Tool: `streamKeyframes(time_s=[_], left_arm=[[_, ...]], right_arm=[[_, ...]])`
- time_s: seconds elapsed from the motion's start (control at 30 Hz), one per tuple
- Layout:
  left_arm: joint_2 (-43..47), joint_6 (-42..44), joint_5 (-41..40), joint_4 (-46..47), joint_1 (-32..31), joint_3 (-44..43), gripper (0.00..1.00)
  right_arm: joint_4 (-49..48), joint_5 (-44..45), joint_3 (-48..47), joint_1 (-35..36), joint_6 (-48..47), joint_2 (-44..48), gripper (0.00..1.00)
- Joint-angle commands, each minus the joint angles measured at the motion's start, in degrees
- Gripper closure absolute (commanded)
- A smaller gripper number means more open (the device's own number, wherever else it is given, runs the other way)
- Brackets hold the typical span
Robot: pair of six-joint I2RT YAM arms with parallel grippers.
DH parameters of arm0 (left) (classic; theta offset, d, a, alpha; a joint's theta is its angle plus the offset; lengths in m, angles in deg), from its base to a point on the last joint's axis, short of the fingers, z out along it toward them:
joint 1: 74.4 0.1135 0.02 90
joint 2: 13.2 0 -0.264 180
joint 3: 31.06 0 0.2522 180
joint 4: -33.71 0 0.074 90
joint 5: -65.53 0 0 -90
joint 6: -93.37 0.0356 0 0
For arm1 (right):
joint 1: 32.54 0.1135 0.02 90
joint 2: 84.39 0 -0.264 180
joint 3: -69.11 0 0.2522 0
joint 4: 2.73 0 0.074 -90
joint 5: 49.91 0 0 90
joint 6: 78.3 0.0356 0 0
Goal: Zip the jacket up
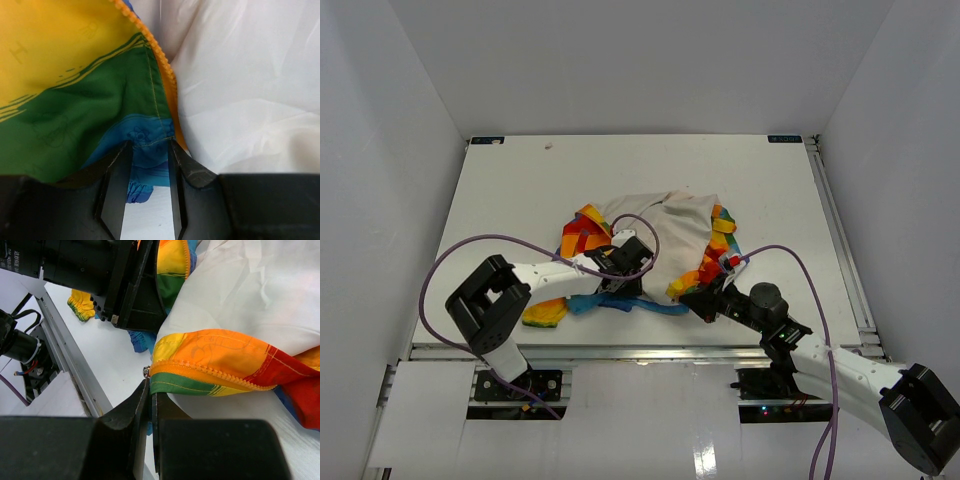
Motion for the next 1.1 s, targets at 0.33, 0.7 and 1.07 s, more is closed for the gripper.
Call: streamKeyframes(time_s=[0.33, 0.7, 1.07], left_arm=[[0.14, -1.04, -1.35, 0.5, -0.45, 4.68, 1.0], [10.12, -1.2, -10.93, -12.87, -0.36, 6.24, 0.99], [25.72, 8.77, 3.19, -9.87, -0.46, 12.42, 1.0]], right_arm=[[-1.73, 0.6, 1.14, 0.05, -0.68, 0.12, 0.92], [-1.63, 0.87, 0.96, 0.14, -0.6, -0.61, 0.92], [-1.75, 2.95, 0.34, 0.05, -1.07, -3.56, 0.92]])
